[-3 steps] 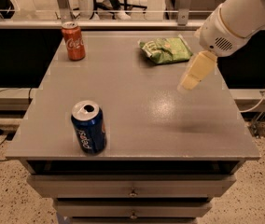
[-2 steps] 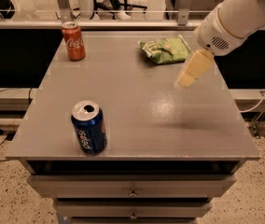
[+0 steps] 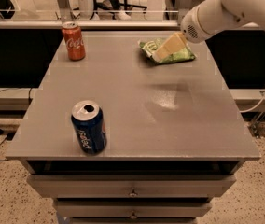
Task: Pick green jalapeno chip bag
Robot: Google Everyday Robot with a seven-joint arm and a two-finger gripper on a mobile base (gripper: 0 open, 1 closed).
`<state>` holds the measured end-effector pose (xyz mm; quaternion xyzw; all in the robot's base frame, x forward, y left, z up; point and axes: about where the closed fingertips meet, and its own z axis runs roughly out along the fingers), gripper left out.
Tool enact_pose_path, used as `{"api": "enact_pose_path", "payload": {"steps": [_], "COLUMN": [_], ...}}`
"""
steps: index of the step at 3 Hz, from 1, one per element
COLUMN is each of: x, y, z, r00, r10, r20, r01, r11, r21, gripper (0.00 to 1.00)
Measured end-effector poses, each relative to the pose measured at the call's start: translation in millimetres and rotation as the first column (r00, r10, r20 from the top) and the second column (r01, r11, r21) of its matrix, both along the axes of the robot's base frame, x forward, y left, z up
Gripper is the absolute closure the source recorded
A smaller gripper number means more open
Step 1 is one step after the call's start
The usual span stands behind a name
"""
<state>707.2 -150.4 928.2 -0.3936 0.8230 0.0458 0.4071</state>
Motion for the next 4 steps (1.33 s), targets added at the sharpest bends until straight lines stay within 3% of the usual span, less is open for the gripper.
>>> {"api": "enact_pose_path", "payload": {"steps": [1, 2, 3, 4], "x": [49.5, 79.6, 97.3, 102.0], "y": [1.5, -8.9, -23.1, -28.4], "z": [-16.0, -38.7, -62.8, -74.0], "r00": [0.9960, 0.9807, 0.9479, 0.9287], "r10": [-0.089, -0.188, -0.280, -0.311], "r20": [0.008, -0.052, -0.153, -0.202], "r01": [0.088, 0.195, 0.309, 0.354], "r11": [0.991, 0.966, 0.924, 0.905], "r21": [0.102, 0.173, 0.225, 0.237], "gripper": [0.00, 0.00, 0.03, 0.26]}}
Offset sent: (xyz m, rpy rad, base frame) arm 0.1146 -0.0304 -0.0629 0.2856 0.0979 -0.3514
